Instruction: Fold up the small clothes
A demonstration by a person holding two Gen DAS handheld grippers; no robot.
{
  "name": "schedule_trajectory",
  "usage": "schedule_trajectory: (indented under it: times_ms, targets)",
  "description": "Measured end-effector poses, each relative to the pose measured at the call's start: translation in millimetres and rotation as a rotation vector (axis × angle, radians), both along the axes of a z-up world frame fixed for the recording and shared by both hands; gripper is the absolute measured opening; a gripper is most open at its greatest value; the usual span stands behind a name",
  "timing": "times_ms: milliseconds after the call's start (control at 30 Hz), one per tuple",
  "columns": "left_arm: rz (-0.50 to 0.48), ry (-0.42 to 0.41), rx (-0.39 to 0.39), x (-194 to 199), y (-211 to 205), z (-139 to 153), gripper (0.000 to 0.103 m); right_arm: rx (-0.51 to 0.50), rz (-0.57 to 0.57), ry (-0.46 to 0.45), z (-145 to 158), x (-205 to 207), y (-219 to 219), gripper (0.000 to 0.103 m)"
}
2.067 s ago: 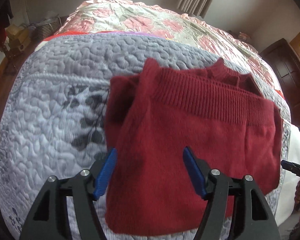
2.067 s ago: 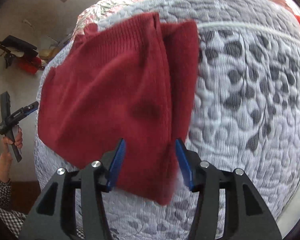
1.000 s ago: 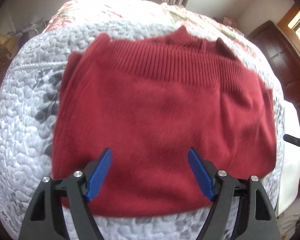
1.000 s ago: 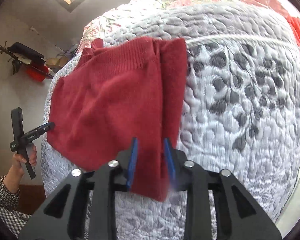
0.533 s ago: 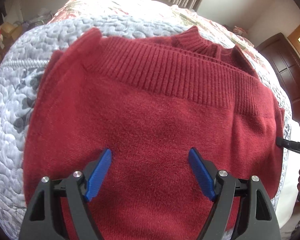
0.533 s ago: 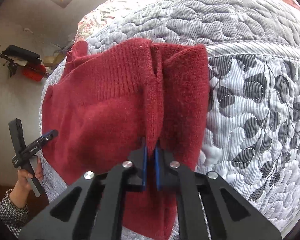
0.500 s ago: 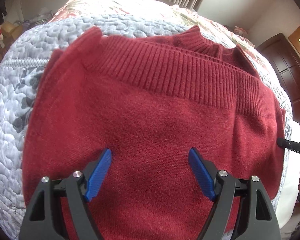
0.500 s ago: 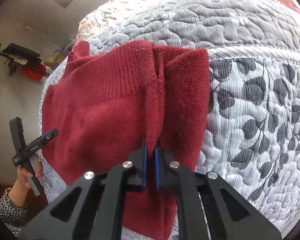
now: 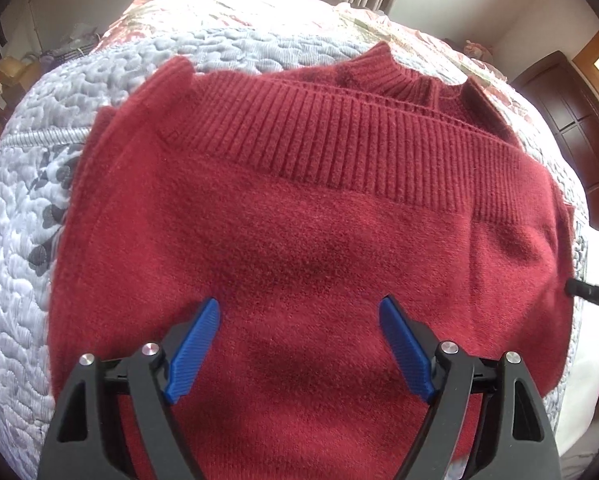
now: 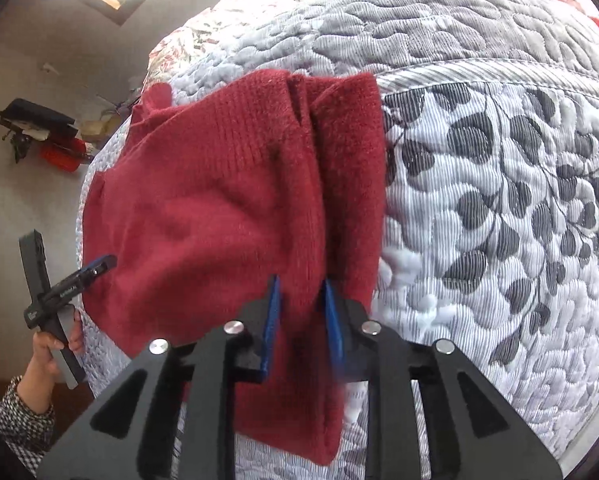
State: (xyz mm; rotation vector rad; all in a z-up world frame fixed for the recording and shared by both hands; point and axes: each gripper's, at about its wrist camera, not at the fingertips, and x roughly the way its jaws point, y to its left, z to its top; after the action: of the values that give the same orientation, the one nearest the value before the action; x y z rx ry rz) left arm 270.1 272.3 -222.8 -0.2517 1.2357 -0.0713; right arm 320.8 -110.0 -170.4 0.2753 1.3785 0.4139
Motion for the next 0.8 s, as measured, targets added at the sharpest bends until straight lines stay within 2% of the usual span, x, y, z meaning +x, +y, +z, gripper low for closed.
schedule_trajectory:
  times_ms: [133,200,333,433,533,600,700,767,800]
  targets:
    - [-0.007,-0.014,-0.009,-9.5,-1.1,4.4,0.082,0.000,0.047,0.049,-4.6,-41.1,-0.4,0.039]
    - [-0.014,-0.019,0.002,-13.2,-1.7,3.0,0.082,0.008,0.066,0.089,-14.2,-57.9,1.5,0.038]
    - [-0.024,-0.005,0.024,-15.3,-9.7,-3.3,0.082,0.034,0.081,0.151,-30.5,-77.4,7.9,0.009]
    - [-0.039,-0.006,0.030,-15.6,-12.2,-0.5,0.082,0.055,0.051,0.147,-26.2,-79.6,-1.4,0.006]
    - [-0.051,-0.008,0.027,-14.5,-13.0,1.6,0.082,-0.010,0.061,0.161,-34.9,-81.7,-7.6,0.005]
    - [-0.051,-0.005,0.034,-14.5,-13.5,1.4,0.082,-0.031,0.073,0.184,-46.7,-82.0,-5.8,0.005]
    - [-0.052,-0.008,0.038,-15.4,-15.4,4.4,0.082,-0.053,0.089,0.174,-43.8,-77.6,1.1,0.006]
    - [-0.062,-0.014,0.040,-17.2,-17.1,8.5,0.082,-0.063,0.099,0.161,-33.7,-75.2,9.1,0.012]
    - [-0.070,-0.023,0.046,-17.8,-18.4,12.2,0.082,-0.067,0.099,0.141,-26.2,-72.6,10.2,0.019]
